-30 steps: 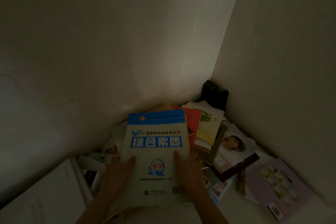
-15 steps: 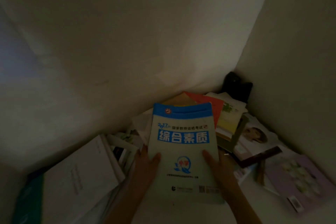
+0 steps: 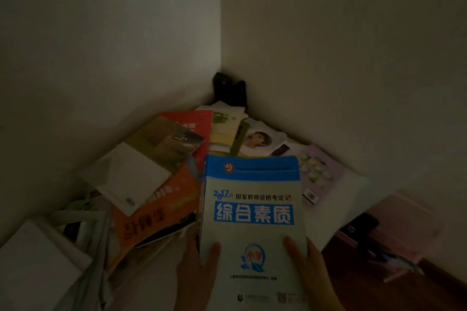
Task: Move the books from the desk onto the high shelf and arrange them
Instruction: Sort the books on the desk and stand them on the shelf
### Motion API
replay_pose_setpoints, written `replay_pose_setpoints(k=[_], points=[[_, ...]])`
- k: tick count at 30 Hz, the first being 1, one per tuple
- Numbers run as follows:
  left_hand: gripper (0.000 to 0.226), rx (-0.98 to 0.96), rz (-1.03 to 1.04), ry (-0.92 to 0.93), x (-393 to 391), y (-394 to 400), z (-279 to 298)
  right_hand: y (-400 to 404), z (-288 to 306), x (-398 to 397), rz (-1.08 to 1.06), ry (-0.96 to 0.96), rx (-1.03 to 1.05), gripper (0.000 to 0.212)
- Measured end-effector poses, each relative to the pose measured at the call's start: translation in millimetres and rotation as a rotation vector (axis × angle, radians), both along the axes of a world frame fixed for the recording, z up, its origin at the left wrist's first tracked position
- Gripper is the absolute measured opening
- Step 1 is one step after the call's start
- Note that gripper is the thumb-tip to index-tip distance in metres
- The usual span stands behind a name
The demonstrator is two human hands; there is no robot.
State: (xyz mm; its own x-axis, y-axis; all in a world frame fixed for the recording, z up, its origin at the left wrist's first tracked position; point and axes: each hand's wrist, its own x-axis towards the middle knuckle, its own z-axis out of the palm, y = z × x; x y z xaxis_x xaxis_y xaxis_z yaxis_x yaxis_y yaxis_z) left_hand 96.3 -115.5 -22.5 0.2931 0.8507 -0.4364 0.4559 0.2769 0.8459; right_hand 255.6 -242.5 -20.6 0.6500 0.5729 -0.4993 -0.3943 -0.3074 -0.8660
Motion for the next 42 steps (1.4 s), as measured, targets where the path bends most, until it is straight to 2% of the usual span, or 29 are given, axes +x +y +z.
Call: replay_pose_setpoints(k=[4,6,10,12,18,22,28,31,35,36,38,39,40,42], points=[[0.034,-0.087,-0.061,0.045,26.2,-42.7,-51.5,-52.3,-25.0,22.1,-0.05,0.054,-0.074,0.016],[0.039,-0.119,-0.091,0.019,38.4,-64.0,-69.7,-71.2,-37.7,33.8,-0.054,0.052,-0.112,0.016],[0.068,-0.182,-0.175,0.01,53.9,-89.9,-86.7,-97.8,-63.3,48.4,-0.024,0.097,-0.221,0.023],[0.061,-0.19,-0.198,0.081,55.4,-93.0,-94.6,-104.2,-72.7,49.8,0.0,0.131,-0.245,0.026],[0.055,-0.055,-0.16,0.041,51.4,-97.3,-98.2,-107.6,-65.9,41.9,-0.054,0.022,-0.255,0.02],[0.055,0.054,-0.17,-0.001,68.6,-86.3,-85.1,-102.3,-47.7,58.5,-0.108,-0.016,-0.143,0.018],[0.05,0.245,-0.393,-0.081,137.3,-7.4,-75.3,-54.2,-49.3,93.6,-0.254,-0.023,-0.05,0.011],[0.05,0.257,-0.531,0.033,163.8,25.8,-75.9,-18.6,-67.0,113.0,-0.278,-0.042,-0.131,0.025],[0.056,0.332,-0.773,0.364,155.6,37.4,-95.0,-5.0,-107.5,126.7,-0.111,-0.14,-0.521,0.067],[0.061,0.336,-0.811,0.394,148.4,35.9,-96.2,-8.5,-107.4,127.9,-0.034,-0.178,-0.625,0.075],[0.063,0.314,-0.795,0.317,135.7,29.3,-85.9,-8.7,-89.9,131.8,0.009,-0.363,-0.798,0.07],[0.056,0.294,-0.753,0.234,129.5,26.6,-75.7,-3.6,-73.8,132.2,-0.041,-0.471,-0.807,0.065],[0.044,0.296,-0.705,0.157,123.1,27.6,-64.5,4.2,-56.4,132.2,-0.104,-0.565,-0.731,0.059],[0.027,0.379,-0.56,0.045,108.7,37.3,-31.0,32.5,-28.3,123.4,-0.129,-0.639,-0.432,0.035]])
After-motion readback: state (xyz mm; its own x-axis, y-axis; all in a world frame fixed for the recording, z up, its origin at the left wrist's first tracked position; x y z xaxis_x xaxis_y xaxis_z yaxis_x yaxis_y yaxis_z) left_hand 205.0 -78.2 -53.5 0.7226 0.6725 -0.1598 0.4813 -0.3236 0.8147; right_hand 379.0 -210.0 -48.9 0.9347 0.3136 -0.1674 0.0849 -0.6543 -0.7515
